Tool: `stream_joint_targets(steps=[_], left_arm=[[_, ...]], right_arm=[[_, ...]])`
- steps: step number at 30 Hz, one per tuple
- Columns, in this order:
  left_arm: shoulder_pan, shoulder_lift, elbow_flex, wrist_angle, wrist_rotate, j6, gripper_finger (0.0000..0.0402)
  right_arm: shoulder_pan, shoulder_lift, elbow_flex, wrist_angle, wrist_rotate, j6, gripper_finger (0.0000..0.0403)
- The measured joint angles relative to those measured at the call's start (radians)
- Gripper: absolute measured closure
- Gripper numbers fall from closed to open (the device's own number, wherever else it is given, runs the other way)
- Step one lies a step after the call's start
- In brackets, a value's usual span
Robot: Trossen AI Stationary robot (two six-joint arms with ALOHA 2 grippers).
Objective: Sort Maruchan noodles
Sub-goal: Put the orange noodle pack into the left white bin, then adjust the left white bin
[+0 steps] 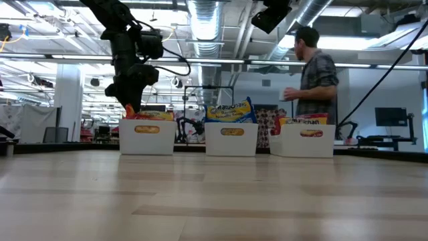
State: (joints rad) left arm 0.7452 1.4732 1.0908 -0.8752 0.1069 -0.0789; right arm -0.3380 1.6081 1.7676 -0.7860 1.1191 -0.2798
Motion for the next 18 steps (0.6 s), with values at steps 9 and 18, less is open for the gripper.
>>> stream_joint_targets(steps=[9, 18], left_arm=[[0.000, -0.088, 0.000, 0.031, 0.001, -0.003, 0.0262], [-0.034, -0.228, 0.000, 0.000, 0.114, -0.078, 0.0262]], right_arm=[[0.004, 0.000, 0.000, 0.000, 0.001, -0.006, 0.0264], [0.004, 0.000, 0.000, 0.000, 0.001, -0.009, 0.0264]])
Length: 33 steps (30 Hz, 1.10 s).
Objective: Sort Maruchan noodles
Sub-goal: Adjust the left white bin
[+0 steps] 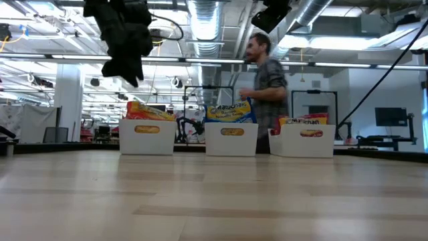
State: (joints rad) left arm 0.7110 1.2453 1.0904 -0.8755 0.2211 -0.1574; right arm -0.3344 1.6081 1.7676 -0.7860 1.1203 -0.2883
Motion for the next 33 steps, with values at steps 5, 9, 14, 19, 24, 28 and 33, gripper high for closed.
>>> stream_joint_targets(steps=[5, 9, 14, 19, 24, 28, 33], left_arm=[[-0.080, 0.003, 0.000, -0.007, 0.051, -0.047, 0.0262], [-0.139, 0.062, -0.001, -0.018, 0.008, -0.047, 0.0262], [-0.162, 0.162, 0.000, -0.058, -0.019, -0.018, 0.0262], [-0.164, 0.257, -0.001, -0.122, 0.002, 0.046, 0.0262], [-0.168, 0.307, 0.000, -0.114, -0.055, 0.084, 0.0262], [-0.158, 0.330, 0.000, -0.111, -0.091, 0.094, 0.0262], [-0.134, 0.328, 0.000, -0.126, -0.142, 0.095, 0.0262]], right_arm=[[0.000, 0.000, 0.000, 0.000, -0.001, 0.000, 0.0264], [0.000, 0.000, 0.000, 0.000, -0.001, 0.000, 0.0264], [0.000, 0.000, 0.000, 0.000, -0.002, 0.000, 0.0264], [0.000, 0.000, 0.000, 0.000, -0.002, -0.001, 0.0264], [0.000, 0.000, 0.000, -0.003, -0.003, -0.001, 0.0264], [0.000, 0.000, 0.000, -0.012, -0.003, 0.000, 0.0264], [0.000, 0.000, 0.000, -0.014, -0.003, 0.000, 0.0264]])
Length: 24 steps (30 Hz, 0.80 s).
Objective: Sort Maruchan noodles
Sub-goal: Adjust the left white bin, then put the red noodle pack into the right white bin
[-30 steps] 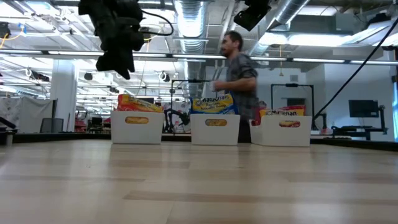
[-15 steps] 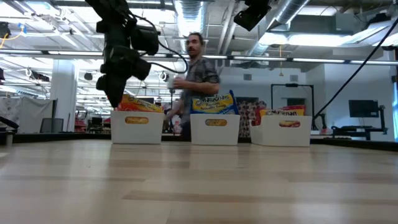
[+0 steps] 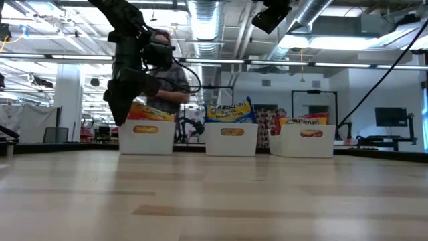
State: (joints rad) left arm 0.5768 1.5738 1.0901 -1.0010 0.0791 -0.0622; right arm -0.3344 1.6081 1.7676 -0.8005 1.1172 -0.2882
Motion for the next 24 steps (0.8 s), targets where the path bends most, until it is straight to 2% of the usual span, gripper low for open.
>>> stream_joint_targets(steps=[9, 15, 20, 24], left_arm=[[0.080, -0.001, 0.000, 0.009, -0.047, 0.024, 0.0262], [0.098, -0.014, 0.000, -0.095, -0.056, 0.032, 0.0262], [0.075, -0.103, 0.000, -0.146, -0.025, 0.021, 0.0262], [0.043, -0.215, 0.000, -0.167, 0.049, -0.041, 0.0262]], right_arm=[[0.000, 0.000, 0.000, 0.000, 0.000, 0.000, 0.0264], [0.000, 0.000, 0.000, 0.000, 0.000, 0.001, 0.0264], [0.001, 0.000, 0.000, 0.000, -0.001, 0.001, 0.0264], [0.018, 0.000, 0.000, 0.000, -0.001, 0.003, 0.0264]])
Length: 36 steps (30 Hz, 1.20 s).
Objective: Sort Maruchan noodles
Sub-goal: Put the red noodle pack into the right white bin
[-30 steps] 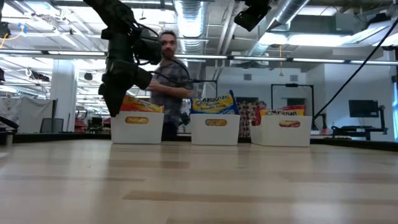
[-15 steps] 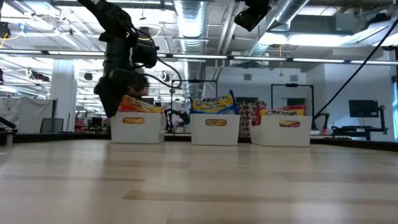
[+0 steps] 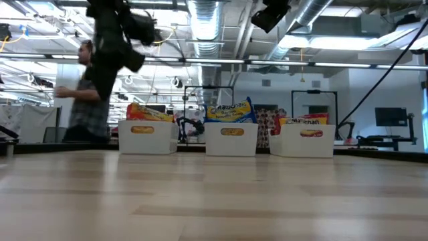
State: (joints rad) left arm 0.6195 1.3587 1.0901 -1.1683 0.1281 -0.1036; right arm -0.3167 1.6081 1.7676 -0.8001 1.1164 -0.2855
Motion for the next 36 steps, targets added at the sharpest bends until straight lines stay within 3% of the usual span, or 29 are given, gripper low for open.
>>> stream_joint_targets(steps=[3, 9, 16, 23, 31, 36], left_arm=[[-0.037, -0.085, 0.000, -0.013, 0.051, -0.037, 0.0262], [-0.125, -0.201, 0.000, -0.126, 0.059, -0.073, 0.0262], [-0.239, -0.258, 0.000, -0.282, 0.049, -0.085, 0.0262], [-0.391, -0.290, 0.000, -0.329, 0.065, -0.102, 0.0244], [-0.598, -0.292, 0.000, -0.275, 0.062, -0.318, 0.0213], [-0.788, -0.318, -0.001, -0.159, 0.006, -0.490, 0.0222]], right_arm=[[0.031, 0.000, 0.000, 0.000, 0.000, 0.000, 0.0264], [0.149, 0.000, 0.000, 0.000, 0.001, 0.066, 0.0264], [0.328, 0.000, 0.000, 0.040, 0.003, 0.194, 0.0264], [0.491, 0.000, 0.000, 0.083, 0.002, 0.409, 0.0263], [0.649, 0.000, 0.000, 0.080, -0.126, 0.748, 0.0234], [0.717, 0.000, 0.000, 0.041, -0.343, 1.003, 0.0220]])
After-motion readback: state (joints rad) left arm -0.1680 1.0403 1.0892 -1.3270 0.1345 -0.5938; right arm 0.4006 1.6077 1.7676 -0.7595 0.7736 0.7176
